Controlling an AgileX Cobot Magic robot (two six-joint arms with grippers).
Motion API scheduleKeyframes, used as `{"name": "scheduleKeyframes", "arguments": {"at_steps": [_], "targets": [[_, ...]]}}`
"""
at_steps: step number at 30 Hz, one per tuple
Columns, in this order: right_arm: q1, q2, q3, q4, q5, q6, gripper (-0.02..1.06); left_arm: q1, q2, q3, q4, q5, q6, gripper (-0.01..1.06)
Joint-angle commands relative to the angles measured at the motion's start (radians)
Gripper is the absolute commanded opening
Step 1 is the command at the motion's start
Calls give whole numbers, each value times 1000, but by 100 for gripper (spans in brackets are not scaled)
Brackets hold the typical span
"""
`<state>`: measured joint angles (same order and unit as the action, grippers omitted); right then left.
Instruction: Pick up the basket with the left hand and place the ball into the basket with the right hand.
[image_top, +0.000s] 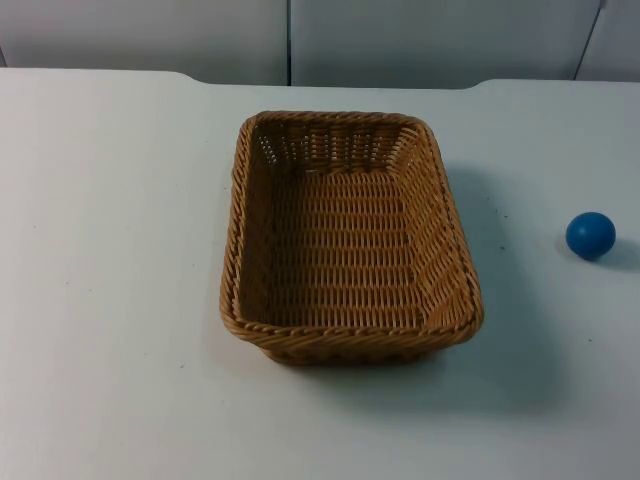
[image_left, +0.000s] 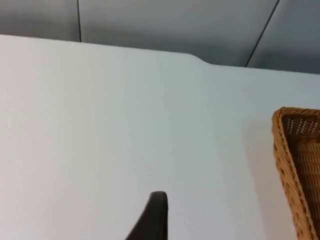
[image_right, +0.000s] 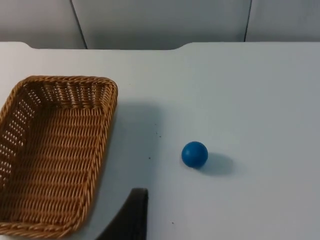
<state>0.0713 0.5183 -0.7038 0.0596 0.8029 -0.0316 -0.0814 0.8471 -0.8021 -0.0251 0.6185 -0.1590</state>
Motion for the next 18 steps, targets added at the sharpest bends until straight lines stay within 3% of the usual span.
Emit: {"name": "scheduleKeyframes", "arguments": {"at_steps": [1, 5, 12, 15, 18], "targets": [[8, 30, -8, -9, -46, 2, 105, -8, 97, -36, -22, -50, 15, 84], [8, 82, -8, -11, -97, 2, 105, -41, 258, -105, -22, -127, 29, 84], [8, 138, -44, -40, -93, -3, 105, -194, 547, -218, -22, -258, 25, 84], [8, 137, -58, -60, -89, -3, 105, -220, 601, -223, -24, -306, 22, 84], [8, 137, -57, -60, -84, 5, 105, -255, 733, -223, -51, -411, -9, 84]]}}
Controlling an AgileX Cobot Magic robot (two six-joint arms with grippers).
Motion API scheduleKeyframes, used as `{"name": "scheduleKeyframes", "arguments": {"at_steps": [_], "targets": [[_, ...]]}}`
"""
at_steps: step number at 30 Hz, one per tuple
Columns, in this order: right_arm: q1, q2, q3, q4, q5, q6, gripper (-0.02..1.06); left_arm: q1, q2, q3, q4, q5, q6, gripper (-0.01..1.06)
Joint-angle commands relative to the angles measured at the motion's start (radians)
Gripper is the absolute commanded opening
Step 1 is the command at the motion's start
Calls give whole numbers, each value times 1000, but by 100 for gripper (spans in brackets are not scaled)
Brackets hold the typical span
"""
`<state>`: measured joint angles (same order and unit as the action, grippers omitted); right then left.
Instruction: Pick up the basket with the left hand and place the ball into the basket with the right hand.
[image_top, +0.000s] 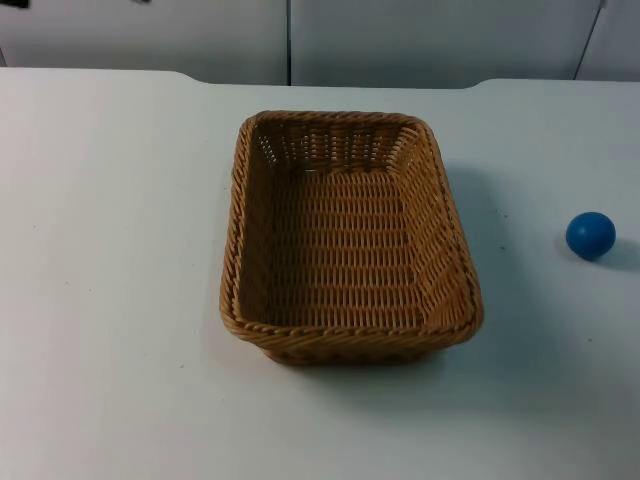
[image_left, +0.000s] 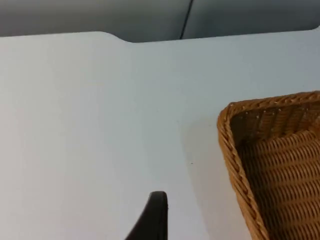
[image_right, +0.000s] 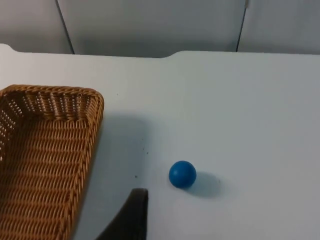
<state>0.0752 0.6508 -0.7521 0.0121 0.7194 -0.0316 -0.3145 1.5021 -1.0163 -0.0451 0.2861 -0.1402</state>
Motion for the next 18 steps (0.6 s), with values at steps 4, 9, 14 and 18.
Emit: {"name": "scheduleKeyframes", "arguments": {"at_steps": [4, 9, 14, 18], "targets": [[4, 5, -9, -17, 8, 5, 105, -48, 194, -14, -70, -120, -27, 84], [12, 5, -9, -45, 8, 5, 105, -81, 321, -64, -94, -91, -27, 84], [31, 5, -9, -85, 24, 8, 105, -112, 432, -142, -170, -69, -25, 84], [38, 5, -9, -119, 29, 25, 105, -117, 505, -207, -195, -33, -25, 84]]}}
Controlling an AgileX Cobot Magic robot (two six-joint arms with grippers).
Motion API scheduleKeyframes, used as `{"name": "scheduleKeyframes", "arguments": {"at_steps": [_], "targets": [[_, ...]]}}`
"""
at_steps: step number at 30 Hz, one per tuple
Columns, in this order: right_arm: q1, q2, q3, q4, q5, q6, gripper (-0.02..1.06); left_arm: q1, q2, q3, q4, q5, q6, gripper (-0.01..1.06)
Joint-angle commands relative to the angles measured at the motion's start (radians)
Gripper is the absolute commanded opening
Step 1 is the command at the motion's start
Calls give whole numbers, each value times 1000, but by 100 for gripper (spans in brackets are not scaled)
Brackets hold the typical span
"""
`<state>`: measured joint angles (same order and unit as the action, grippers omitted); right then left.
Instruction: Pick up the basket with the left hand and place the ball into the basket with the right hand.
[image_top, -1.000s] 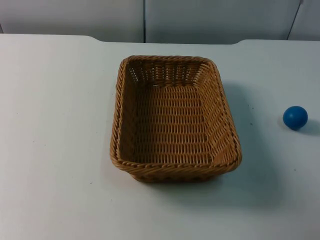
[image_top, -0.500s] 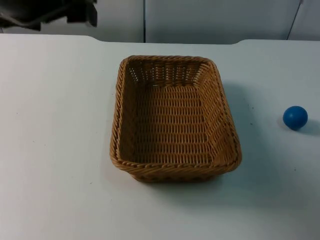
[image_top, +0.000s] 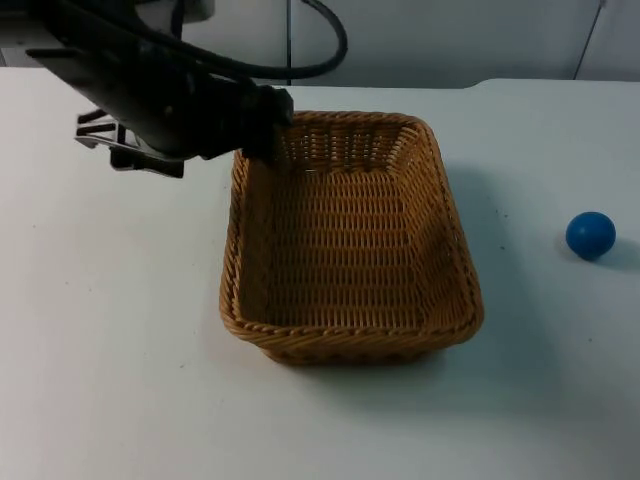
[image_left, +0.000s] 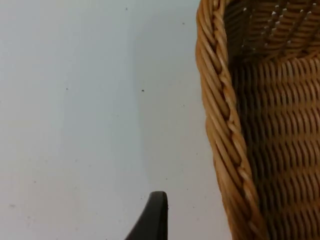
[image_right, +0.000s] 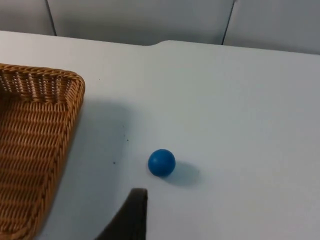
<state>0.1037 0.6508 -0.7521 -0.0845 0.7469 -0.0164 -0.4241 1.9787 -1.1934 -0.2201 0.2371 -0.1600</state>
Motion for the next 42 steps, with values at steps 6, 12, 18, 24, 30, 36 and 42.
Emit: {"name": "scheduleKeyframes", "arguments": {"at_steps": [6, 12, 18, 24, 30, 36, 42], "targets": [[21, 5, -9, -75, 8, 23, 105, -20, 106, -100, -20, 77, -5, 84], [21, 5, -9, -121, 8, 52, 105, -26, 181, -154, -39, 138, -7, 84], [21, 5, -9, -124, 4, 52, 105, -26, 221, -183, -38, 199, -7, 84], [21, 5, -9, -124, 2, 54, 105, -26, 233, -206, -25, 244, -36, 62], [21, 3, -9, -124, -3, 68, 105, -26, 237, -217, -16, 268, -105, 2], [28, 3, -9, -126, -5, 70, 105, -24, 235, -217, 16, 334, -148, 0], [59, 3, -9, -142, -5, 70, 105, -24, 216, -250, 14, 424, -150, 0]]}}
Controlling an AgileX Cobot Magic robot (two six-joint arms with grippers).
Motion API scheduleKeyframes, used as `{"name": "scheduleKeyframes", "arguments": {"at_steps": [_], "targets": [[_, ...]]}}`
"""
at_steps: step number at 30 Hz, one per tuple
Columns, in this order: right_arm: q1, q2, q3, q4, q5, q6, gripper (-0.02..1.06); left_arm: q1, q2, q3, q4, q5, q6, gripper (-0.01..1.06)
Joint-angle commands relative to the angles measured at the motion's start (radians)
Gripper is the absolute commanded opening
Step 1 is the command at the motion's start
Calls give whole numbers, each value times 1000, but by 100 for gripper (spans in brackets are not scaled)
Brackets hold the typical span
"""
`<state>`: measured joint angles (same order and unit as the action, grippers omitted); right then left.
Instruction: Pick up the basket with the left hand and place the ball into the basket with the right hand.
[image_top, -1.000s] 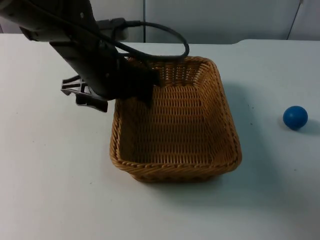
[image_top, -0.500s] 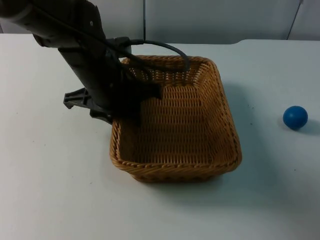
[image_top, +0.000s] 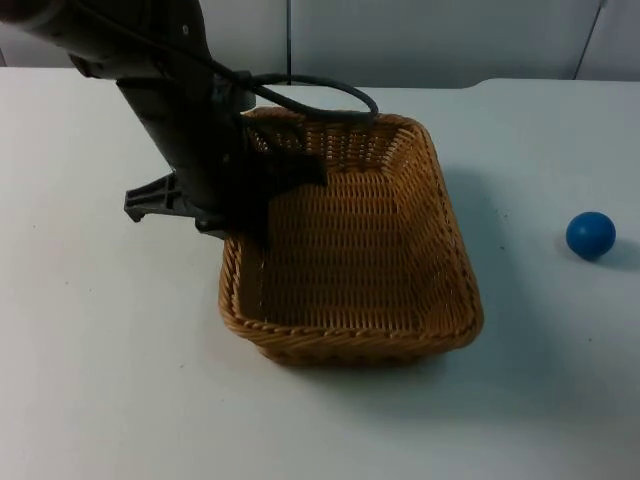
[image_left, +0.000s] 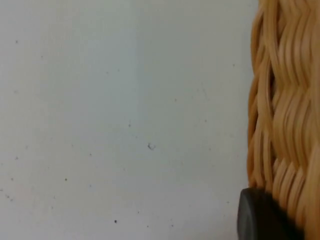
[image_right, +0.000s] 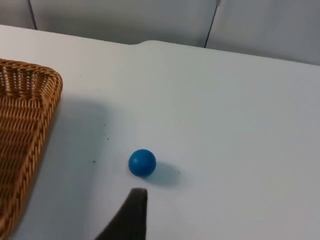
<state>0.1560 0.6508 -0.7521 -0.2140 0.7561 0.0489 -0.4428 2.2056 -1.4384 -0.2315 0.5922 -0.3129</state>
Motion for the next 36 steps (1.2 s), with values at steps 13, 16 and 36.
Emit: {"name": "scheduleKeyframes", "arguments": {"at_steps": [13, 16, 36], "targets": [[45, 3, -9, -16, -18, 28, 105, 0, -160, -154, 20, 168, 2, 0], [45, 3, -9, -16, -18, 28, 105, 6, -183, -154, -9, 188, -3, 0], [55, 3, -9, -16, -14, 27, 105, 87, -311, -154, -311, 231, 183, 0]]}}
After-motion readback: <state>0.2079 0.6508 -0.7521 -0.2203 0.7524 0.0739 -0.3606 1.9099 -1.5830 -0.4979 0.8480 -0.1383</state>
